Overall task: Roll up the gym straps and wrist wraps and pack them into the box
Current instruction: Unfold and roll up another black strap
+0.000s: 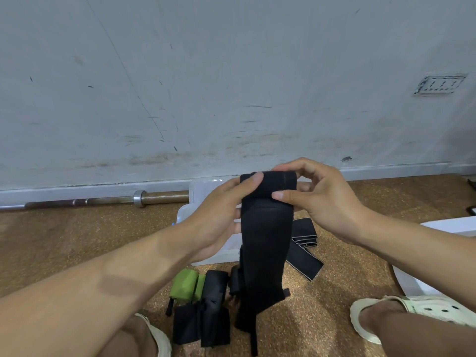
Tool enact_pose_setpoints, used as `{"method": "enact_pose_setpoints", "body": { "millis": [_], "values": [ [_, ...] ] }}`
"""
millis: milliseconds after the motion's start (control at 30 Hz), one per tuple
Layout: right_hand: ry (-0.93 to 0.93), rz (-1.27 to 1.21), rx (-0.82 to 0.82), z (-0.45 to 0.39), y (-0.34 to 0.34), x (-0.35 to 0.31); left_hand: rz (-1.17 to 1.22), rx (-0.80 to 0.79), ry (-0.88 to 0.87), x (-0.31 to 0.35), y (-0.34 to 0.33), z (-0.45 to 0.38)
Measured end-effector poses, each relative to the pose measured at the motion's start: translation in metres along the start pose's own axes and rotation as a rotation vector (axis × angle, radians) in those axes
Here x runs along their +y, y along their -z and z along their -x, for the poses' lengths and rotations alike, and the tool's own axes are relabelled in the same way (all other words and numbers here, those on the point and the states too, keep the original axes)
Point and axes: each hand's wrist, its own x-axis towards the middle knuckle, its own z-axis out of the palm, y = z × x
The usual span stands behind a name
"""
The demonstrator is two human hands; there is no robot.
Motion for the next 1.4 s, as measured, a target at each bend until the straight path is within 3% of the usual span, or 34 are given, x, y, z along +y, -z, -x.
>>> {"method": "enact_pose_setpoints", "body": {
  "millis": [333, 467, 567, 733, 1067, 1400],
  "values": [
    [0.131, 0.191, -0.029, 0.001, 0.000, 0.002, 0.104, 0.062, 0.024, 0.001, 0.003, -0.001],
    [0.027, 0.138, -0.109, -0.001, 0.005, -0.002, 0.165, 0.091, 0.000, 0.004, 0.006, -0.004],
    [-0.163, -0.056, -0.095, -0.006, 0.004, -0.001, 0.148, 0.080, -0.038, 0.005, 0.006, -0.004],
    [-0.311, -0.160, -0.288, -0.003, 0.007, -0.003, 0.067, 0.059, -0.088, 0.003, 0.009, -0.005],
    [-0.203, -0.107, -0.095, -0.002, 0.002, 0.000, -0.080, 0.126, -0.113, -0.001, 0.012, -0.009],
    [-0.041, 0.048, 0.003, 0.003, -0.005, -0.001, -0.213, -0.013, 0.020, 0.003, 0.009, -0.004]
  ]
}}
